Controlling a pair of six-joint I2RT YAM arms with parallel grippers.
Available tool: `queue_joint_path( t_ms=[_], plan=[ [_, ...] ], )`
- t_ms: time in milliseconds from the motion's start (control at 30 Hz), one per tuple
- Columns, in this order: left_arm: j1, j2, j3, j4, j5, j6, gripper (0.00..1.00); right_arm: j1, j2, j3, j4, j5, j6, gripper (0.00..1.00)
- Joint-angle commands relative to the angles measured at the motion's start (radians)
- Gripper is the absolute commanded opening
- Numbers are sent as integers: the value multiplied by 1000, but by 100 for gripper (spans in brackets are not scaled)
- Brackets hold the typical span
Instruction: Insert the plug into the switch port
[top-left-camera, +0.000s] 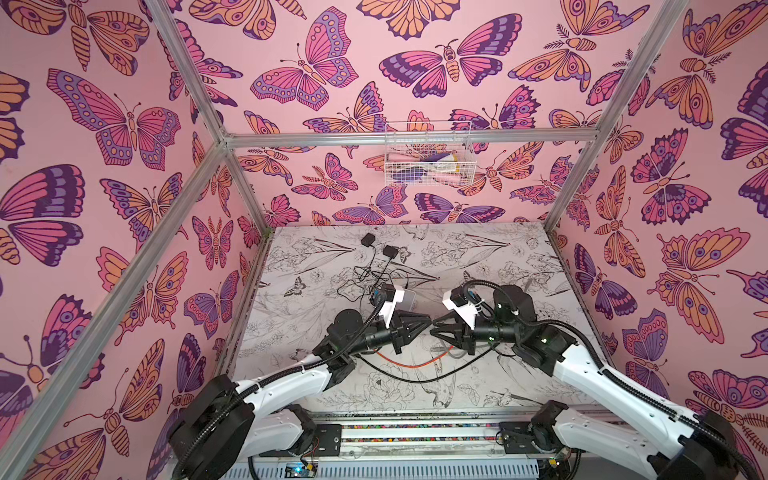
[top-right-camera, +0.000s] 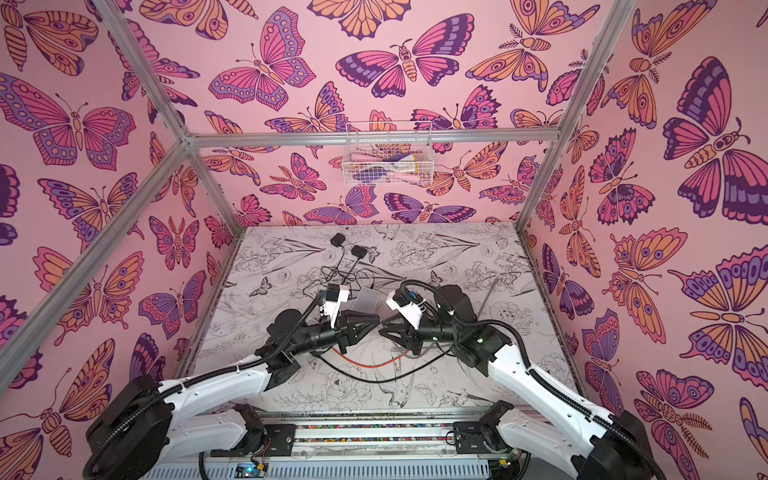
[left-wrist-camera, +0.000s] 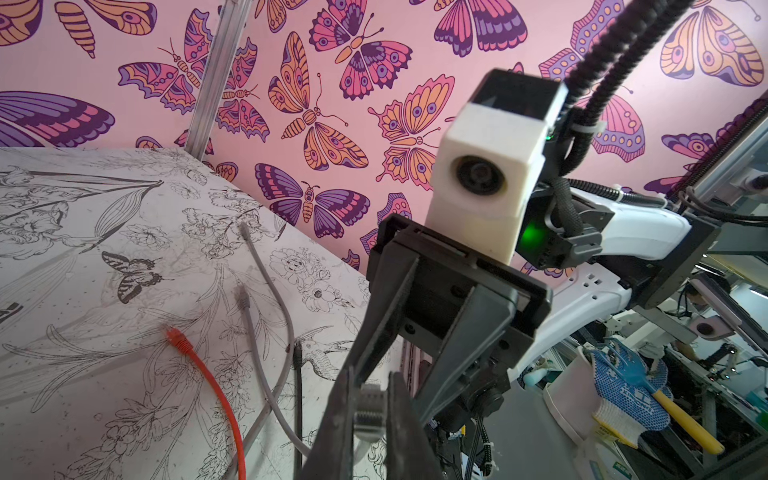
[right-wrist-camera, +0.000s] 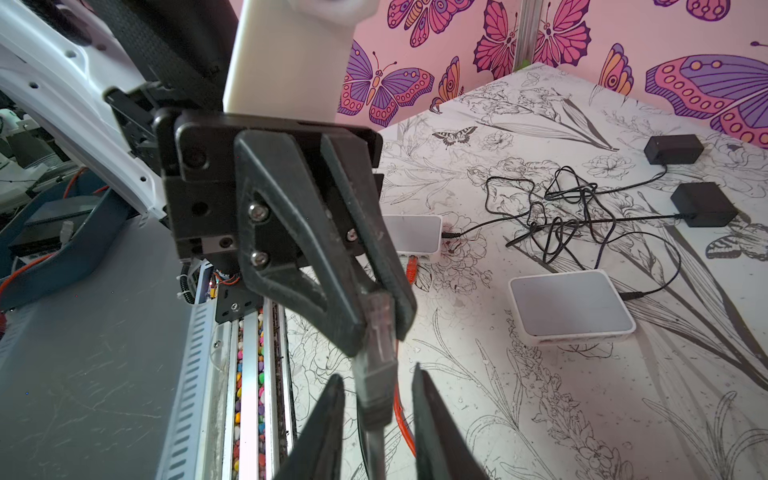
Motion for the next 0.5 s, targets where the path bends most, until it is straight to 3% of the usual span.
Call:
queue_joint_path(
  t_ms=[0, 133, 467],
  plan=[
    [19, -44, -21, 38, 53, 23, 0, -32, -32, 53, -48, -64, -21, 35],
    [33, -65, -27, 42, 74, 22, 0, -81, 3, 122, -165, -207, -44, 35],
    [44, -77, -32, 63, 93, 7, 0, -83, 52, 138, -173, -302, -64, 32]
  ],
)
